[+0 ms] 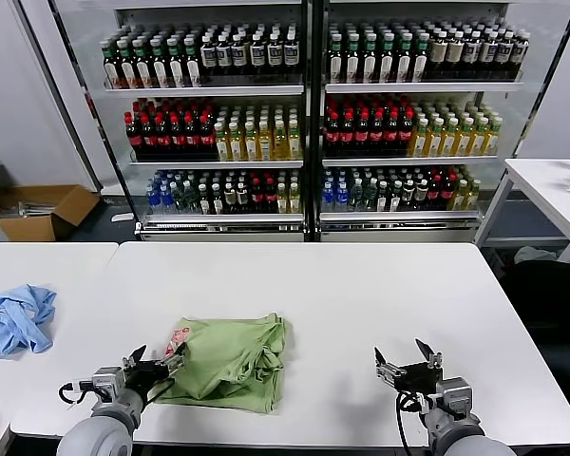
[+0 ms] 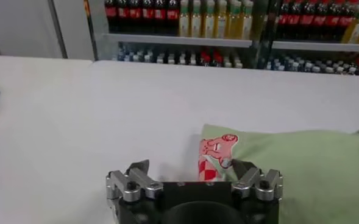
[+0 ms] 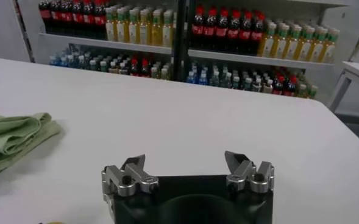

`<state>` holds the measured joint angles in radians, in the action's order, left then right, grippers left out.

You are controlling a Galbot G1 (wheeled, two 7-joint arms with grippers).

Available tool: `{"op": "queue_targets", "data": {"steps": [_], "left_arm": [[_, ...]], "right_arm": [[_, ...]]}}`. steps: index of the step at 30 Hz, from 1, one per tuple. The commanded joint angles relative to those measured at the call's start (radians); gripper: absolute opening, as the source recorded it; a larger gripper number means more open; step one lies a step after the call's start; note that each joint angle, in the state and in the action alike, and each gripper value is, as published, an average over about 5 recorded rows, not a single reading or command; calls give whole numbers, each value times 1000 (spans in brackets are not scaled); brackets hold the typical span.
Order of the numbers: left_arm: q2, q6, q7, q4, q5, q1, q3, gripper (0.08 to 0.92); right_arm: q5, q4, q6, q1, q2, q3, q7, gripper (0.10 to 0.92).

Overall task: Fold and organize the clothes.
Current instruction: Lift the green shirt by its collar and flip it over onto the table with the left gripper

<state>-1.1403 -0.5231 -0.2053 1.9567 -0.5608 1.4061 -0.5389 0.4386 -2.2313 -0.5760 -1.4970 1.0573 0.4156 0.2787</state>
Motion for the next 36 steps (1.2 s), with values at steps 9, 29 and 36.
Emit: {"op": "queue_targets", "data": {"steps": [9,29,36], "left_arm": [[-16,15,69,-60,-54,-2,-2,623],[37,-50,34,160,-406,-5,-281,99],[115,-56,-19,78,-679,42,-604,97]], "right_arm": [[-2,-1,0,2,-3,1,-1,823],[0,1,2,13,-12,0,-3,823],[-5,9,4,18,11,-14,-4,823]]}}
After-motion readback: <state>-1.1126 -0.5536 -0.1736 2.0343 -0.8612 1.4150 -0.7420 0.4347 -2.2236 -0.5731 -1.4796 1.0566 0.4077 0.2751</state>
